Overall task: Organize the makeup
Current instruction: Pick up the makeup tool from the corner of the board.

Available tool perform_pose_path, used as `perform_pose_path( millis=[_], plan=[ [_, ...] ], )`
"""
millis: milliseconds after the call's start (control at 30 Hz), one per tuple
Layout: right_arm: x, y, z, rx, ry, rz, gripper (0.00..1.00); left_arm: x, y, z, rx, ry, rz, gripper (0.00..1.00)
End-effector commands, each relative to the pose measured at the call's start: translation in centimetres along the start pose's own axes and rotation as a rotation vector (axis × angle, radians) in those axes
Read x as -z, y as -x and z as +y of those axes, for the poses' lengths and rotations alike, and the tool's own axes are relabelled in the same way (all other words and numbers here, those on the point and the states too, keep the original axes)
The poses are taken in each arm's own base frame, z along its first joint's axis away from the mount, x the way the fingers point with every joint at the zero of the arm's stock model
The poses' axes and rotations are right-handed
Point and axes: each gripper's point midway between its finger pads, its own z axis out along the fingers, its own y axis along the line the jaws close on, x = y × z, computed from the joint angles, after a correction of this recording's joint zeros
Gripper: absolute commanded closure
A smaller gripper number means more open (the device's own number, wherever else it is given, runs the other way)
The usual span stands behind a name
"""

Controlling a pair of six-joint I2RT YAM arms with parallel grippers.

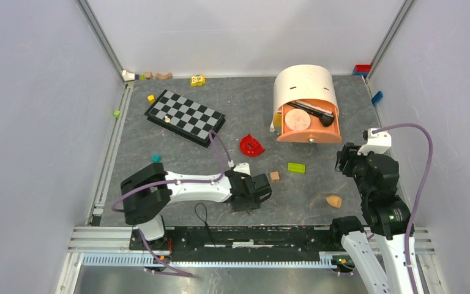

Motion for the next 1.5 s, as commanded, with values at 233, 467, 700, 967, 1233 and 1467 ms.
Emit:
perform_pose_path(
  millis=[233,467,700,967,1233,1467],
  plan=[
    [0.4,0.5,-0.6,0.026,-0.022,-0.025,0.37,-1.0,-0.5,0.3,-0.004,0.116,-0.030,0.53],
    [0.4,0.5,-0.7,0.034,-0.024,-0.031,0.37,-1.0,-0.4,0.5,-0.003,0.118,-0.030,0.78],
    [0.5,0.9,-0.3,0.033,-0.001,-0.047,0.36,-0.2,0.3,0.5,0.000,0.113,-0.059,0.92],
    [1.6,3.1,5.6,0.043,0.333,-0.108,0.36,3.4,3.4,-0.5,0.032,0.012,-0.168,0.98],
    [3.1,4.9,10.7,-0.118,0.611,-0.144,0.35,10.8,9.8,-0.6,0.149,-0.191,-0.336,0.98],
    [4.8,5.3,13.1,-0.177,0.774,-0.130,0.35,18.9,15.0,-1.6,0.187,-0.397,-0.497,0.97]
  ],
)
